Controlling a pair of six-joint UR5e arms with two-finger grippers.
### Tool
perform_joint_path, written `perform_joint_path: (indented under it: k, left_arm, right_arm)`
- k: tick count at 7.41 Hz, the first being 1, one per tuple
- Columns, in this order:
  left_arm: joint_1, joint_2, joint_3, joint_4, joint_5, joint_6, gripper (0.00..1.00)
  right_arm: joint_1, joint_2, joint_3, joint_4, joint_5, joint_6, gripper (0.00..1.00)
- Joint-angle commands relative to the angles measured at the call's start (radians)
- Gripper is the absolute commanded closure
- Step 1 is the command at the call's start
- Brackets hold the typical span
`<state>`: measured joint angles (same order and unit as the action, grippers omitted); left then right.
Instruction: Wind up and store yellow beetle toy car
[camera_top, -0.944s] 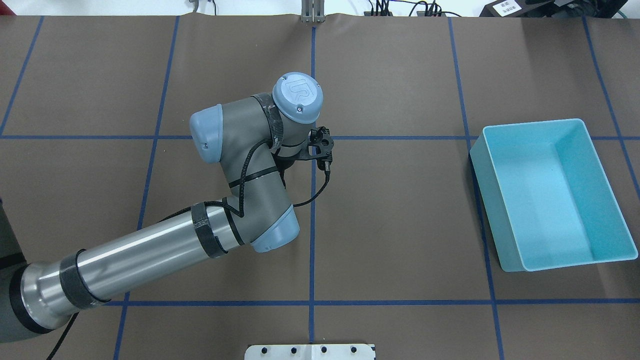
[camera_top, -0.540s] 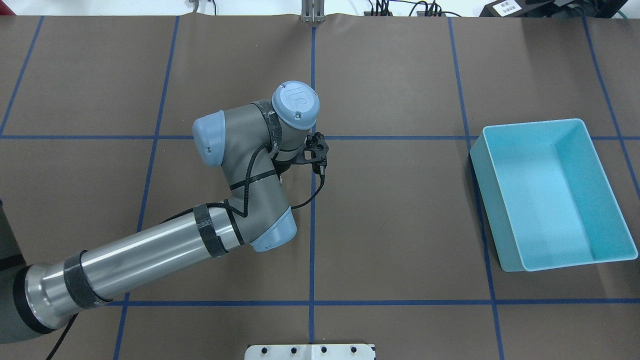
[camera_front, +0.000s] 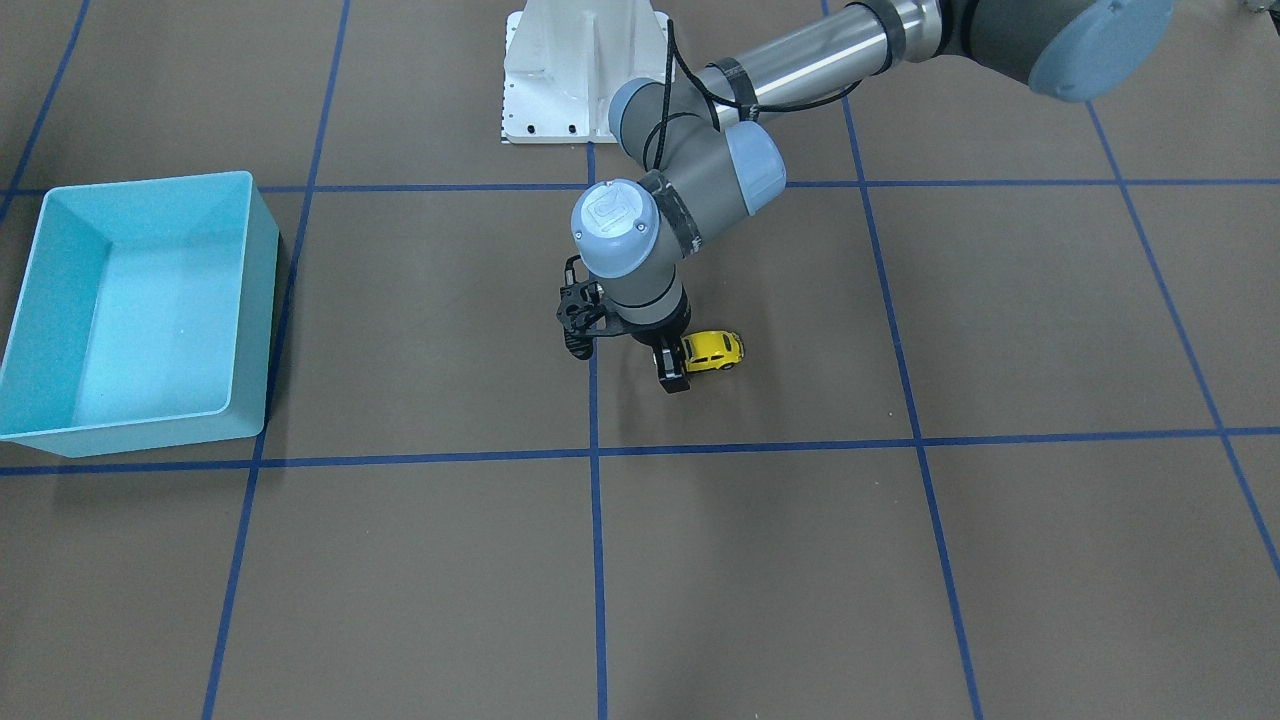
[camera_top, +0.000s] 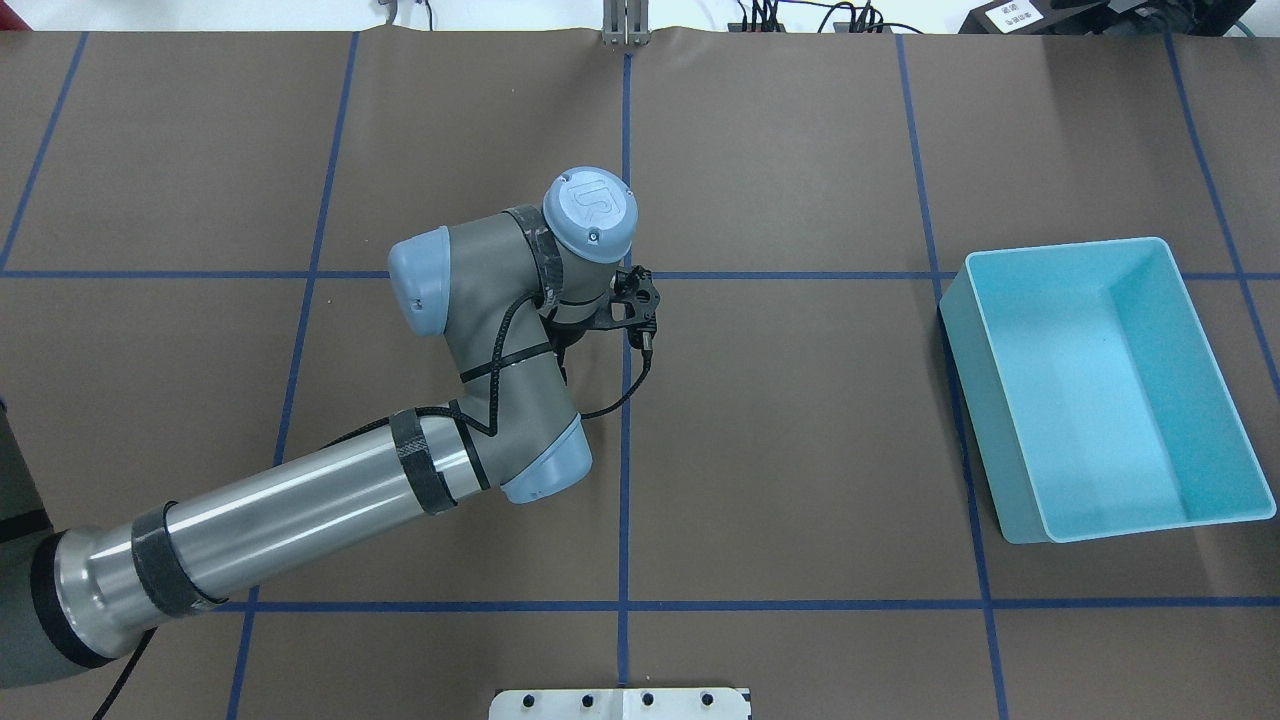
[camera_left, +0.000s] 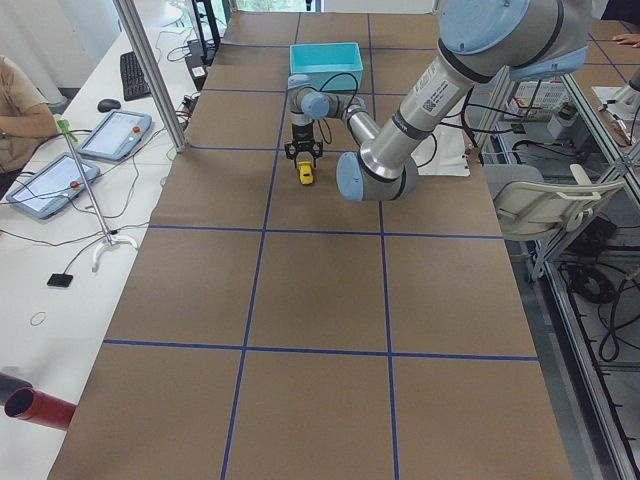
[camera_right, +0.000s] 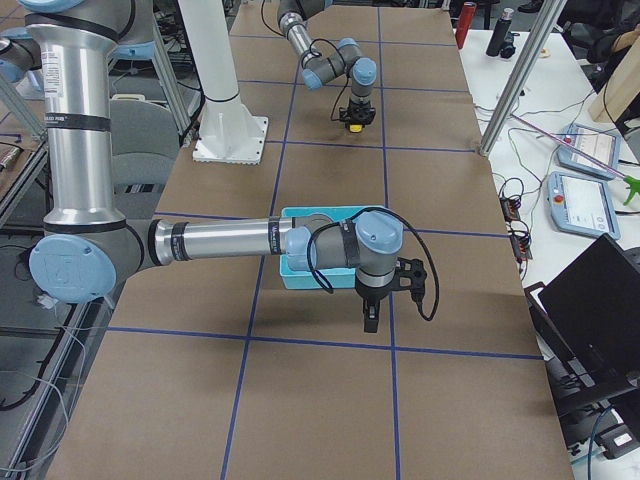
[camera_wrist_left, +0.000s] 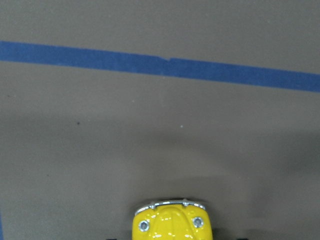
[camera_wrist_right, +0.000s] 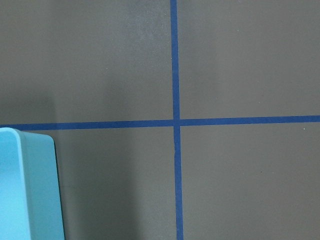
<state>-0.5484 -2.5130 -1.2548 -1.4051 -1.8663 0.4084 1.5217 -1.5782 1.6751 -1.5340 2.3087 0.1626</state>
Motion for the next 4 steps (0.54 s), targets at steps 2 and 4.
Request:
perform_joint_path:
  k: [2, 4]
  left_arm:
    - [0.001, -0.004, -0.003, -0.002, 0.001, 0.009, 0.83]
    - [-0.008, 0.003, -0.052, 0.009, -0.004, 0.007, 1.00]
  right_arm:
    - [0.000, 0.001, -0.002, 0.000, 0.000, 0.000, 0.00]
    - [0.000, 0.001, -0.002, 0.000, 0.000, 0.000, 0.00]
